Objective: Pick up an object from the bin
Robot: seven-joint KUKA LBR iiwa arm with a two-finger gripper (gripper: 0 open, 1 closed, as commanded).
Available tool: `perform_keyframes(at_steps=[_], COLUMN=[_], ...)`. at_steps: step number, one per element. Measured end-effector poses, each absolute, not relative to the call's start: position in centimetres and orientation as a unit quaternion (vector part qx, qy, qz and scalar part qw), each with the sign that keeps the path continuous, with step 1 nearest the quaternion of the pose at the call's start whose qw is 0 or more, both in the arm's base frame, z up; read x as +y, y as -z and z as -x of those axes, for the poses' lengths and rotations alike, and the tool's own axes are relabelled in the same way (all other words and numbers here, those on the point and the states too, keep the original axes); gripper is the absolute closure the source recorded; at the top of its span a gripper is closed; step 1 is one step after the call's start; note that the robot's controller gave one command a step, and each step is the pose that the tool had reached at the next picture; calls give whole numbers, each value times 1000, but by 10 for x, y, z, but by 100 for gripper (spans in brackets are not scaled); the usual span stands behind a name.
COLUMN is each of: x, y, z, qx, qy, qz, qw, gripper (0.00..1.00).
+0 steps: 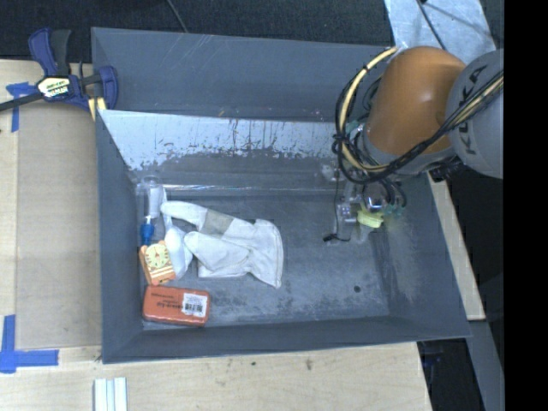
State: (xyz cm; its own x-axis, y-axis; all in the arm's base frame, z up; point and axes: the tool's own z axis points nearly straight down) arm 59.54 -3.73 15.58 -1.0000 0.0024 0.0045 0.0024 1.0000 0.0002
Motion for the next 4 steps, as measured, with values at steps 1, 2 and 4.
perform_keyframes(at_steps=[1, 2, 4], x=[-37, -19, 20], y=[-160, -139, -105], z=[-597, -611, -604], qx=[-1000, -1000, -999], qy=[0, 0, 1], qz=[1, -20, -40], qw=[-2, -3, 4], gripper=[0, 0, 0])
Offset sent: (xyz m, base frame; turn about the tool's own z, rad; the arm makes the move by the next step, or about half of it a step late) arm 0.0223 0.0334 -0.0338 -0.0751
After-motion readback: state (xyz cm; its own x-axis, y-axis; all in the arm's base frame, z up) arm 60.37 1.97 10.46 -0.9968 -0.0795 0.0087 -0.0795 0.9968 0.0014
